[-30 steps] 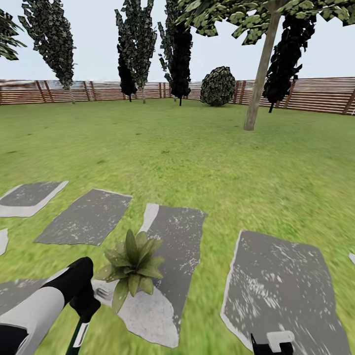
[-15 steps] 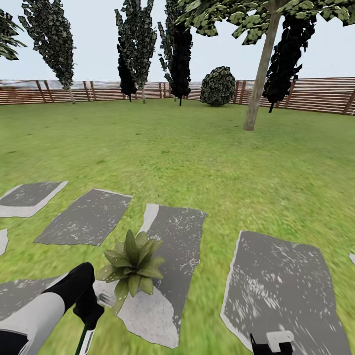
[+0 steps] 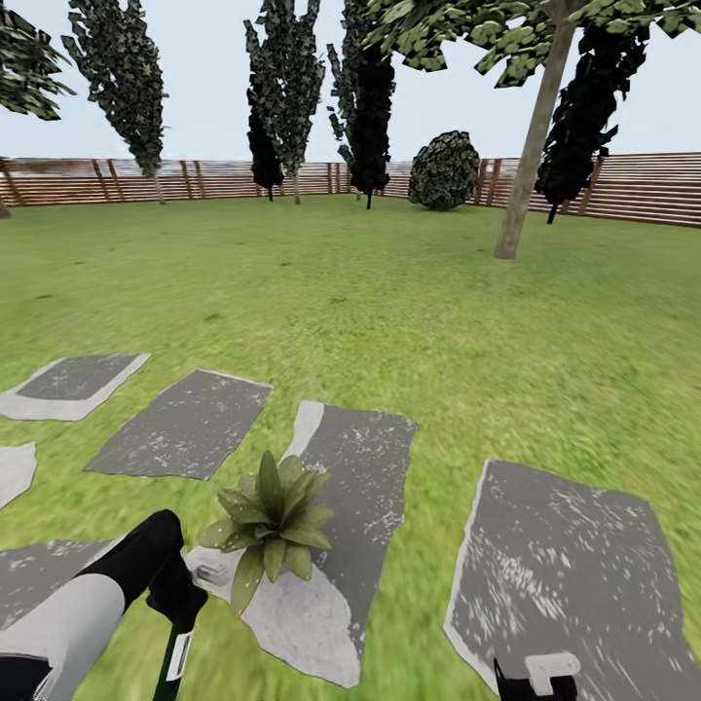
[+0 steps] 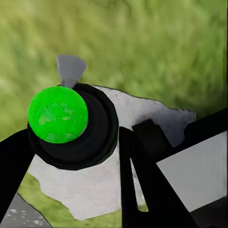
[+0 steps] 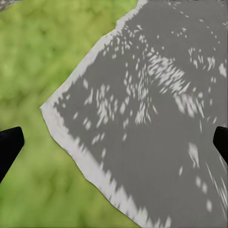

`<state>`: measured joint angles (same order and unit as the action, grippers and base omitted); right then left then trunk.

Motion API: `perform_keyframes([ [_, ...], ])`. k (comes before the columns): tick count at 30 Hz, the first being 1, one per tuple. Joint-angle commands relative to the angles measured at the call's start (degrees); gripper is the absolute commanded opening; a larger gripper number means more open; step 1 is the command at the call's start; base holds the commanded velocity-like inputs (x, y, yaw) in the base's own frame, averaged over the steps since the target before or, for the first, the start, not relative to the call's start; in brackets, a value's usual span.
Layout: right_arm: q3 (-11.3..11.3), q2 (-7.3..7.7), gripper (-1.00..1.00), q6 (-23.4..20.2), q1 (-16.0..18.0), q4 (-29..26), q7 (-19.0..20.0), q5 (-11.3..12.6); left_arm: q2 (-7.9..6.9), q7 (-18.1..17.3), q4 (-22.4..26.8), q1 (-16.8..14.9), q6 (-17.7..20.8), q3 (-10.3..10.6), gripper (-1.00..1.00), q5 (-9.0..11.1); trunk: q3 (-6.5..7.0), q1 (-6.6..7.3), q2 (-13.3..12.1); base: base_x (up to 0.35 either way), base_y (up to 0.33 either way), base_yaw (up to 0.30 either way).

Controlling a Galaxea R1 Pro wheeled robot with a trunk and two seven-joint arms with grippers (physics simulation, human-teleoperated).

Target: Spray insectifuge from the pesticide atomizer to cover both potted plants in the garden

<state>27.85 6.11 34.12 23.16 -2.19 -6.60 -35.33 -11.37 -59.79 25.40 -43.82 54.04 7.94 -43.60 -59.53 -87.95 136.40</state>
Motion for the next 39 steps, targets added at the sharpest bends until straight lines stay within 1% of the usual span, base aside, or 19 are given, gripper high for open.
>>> perform_keyframes([
  [1,0.2,0.02,1.0,0.2,0.0,0.1,-0.4,-0.6,-0.07,-0.5,0.1,0.0,0.2,-0.6,-1.0,-0.5,-0.05,0.01,0.0,0.0,0.0,0.062],
  [2,0.2,0.03,1.0,0.2,0.0,0.1,-0.4,-0.6,-0.1,-0.4,0.1,0.0,0.1,-1.0,-1.0,-0.6,-0.05,0.01,0.0,0.0,0.0,0.04],
  [3,0.2,0.03,1.0,0.2,0.0,0.1,-0.4,-0.6,-0.13,0.6,-0.3,0.0,0.1,-1.5,-1.0,-0.8,-0.05,0.01,0.0,0.0,0.0,0.013],
  [5,0.2,0.04,1.0,0.2,0.0,0.1,-0.4,-0.6,-0.14,1.9,-0.6,0.1,0.1,-1.7,-1.0,-0.9,-0.05,0.01,0.0,0.003,0.0,0.005],
  [9,0.2,0.04,1.0,0.2,0.0,0.1,-0.4,-0.6,-0.15,2.8,-0.8,0.1,0.1,-1.7,-1.0,-0.9,-0.05,0.01,0.0,0.111,-0.122,0.001],
  [15,0.2,-0.03,1.0,0.2,0.0,0.1,-0.4,-0.6,-0.15,2.9,-0.8,0.4,0.1,-1.7,-1.0,-1.0,-0.05,0.01,0.0,0.141,-0.224,0.06],
  [20,0.2,-0.1,1.0,0.2,0.0,0.2,-0.4,-0.6,-0.21,3.0,-0.8,0.5,0.1,-1.8,-1.0,-1.0,-0.05,0.01,0.0,-0.101,-0.193,0.249],
  [27,0.1,-0.14,1.0,0.2,0.0,0.2,-0.4,-0.6,-0.23,3.1,-0.6,0.5,0.1,-2.0,-1.0,-1.0,-0.05,0.01,0.0,-0.03,-0.025,0.274],
  [33,0.2,-0.06,1.0,0.2,0.0,0.1,-0.4,-0.6,-0.31,3.1,0.0,0.5,0.1,-2.1,-1.0,-0.9,-0.05,0.01,0.0,0.035,-0.018,0.051],
  [39,0.2,-0.08,1.0,0.2,0.0,0.1,-0.4,-0.6,-0.32,3.1,0.0,0.5,0.1,-2.1,-1.0,-0.9,-0.05,0.01,0.0,0.176,-0.184,0.038],
])
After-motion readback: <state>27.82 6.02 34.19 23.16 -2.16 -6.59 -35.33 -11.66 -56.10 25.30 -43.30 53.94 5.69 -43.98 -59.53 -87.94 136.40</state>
